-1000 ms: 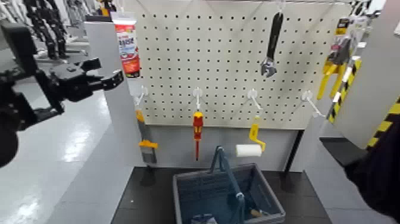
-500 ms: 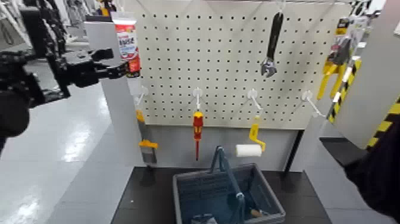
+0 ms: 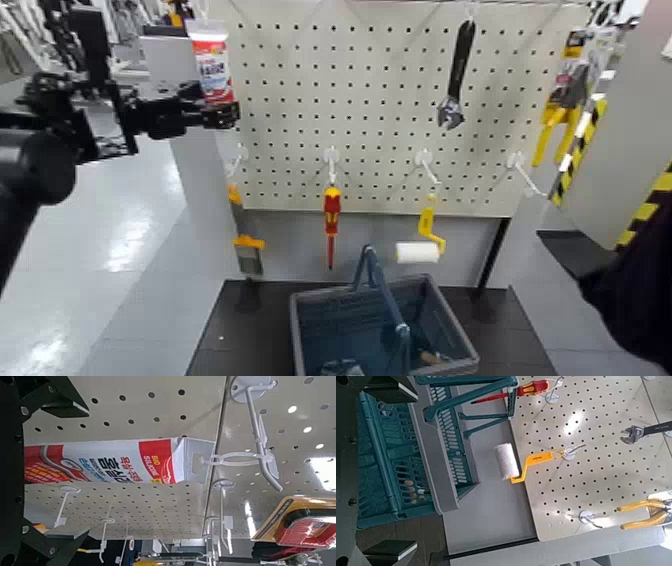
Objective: Put the red glue tube into the crate.
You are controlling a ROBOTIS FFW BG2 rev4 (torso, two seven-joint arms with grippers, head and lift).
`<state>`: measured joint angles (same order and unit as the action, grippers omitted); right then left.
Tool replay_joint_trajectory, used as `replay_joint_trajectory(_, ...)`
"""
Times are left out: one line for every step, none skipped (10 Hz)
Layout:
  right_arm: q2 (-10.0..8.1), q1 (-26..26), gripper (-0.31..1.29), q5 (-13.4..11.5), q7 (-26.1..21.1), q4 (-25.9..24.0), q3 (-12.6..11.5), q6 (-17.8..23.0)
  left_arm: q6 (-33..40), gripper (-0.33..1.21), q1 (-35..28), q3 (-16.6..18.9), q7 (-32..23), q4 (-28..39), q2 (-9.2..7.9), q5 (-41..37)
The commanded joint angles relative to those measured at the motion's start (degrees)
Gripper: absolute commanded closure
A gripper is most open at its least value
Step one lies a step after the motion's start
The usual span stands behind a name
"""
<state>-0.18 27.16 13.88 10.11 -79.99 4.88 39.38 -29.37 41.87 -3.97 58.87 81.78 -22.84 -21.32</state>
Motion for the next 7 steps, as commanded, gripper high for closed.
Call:
replay_joint_trajectory(6.94,0.1,0.03,0.0,0.0,-0.1,-0.1,0.0,-1.4,1.15,0.5,-0.6,-1.0,0.8,0.25,0.2)
replay_joint_trajectory(6.94,0.1,0.03,0.0,0.0,0.0,-0.1,0.0,-2.5,1.19,0.5,-0.9,-1.7,1.7,0.08,1.1)
replay_joint_trajectory(6.94,0.1,0.03,0.0,0.0,0.0,-0.1,0.0,-2.5,1.19,0.5,-0.7,-1.9,1.8,0.17,1.0)
replay_joint_trajectory(6.94,0.1,0.03,0.0,0.0,-0.1,-0.1,0.0,-2.5,1.19,0.4,-0.7,-1.9,1.9,0.17,0.8)
replay_joint_trajectory(6.94,0.1,0.03,0.0,0.0,-0.1,0.0,0.0,-2.7,1.19,0.5,-0.6,-1.8,1.9,0.08,0.8)
replay_joint_trajectory(6.94,0.1,0.03,0.0,0.0,-0.1,0.0,0.0,-2.7,1.19,0.5,-0.4,-1.8,1.9,0.08,0.8)
replay_joint_trajectory(6.94,0.1,0.03,0.0,0.0,-0.1,0.0,0.0,-2.7,1.19,0.5,-0.3,-1.7,1.8,0.08,0.8)
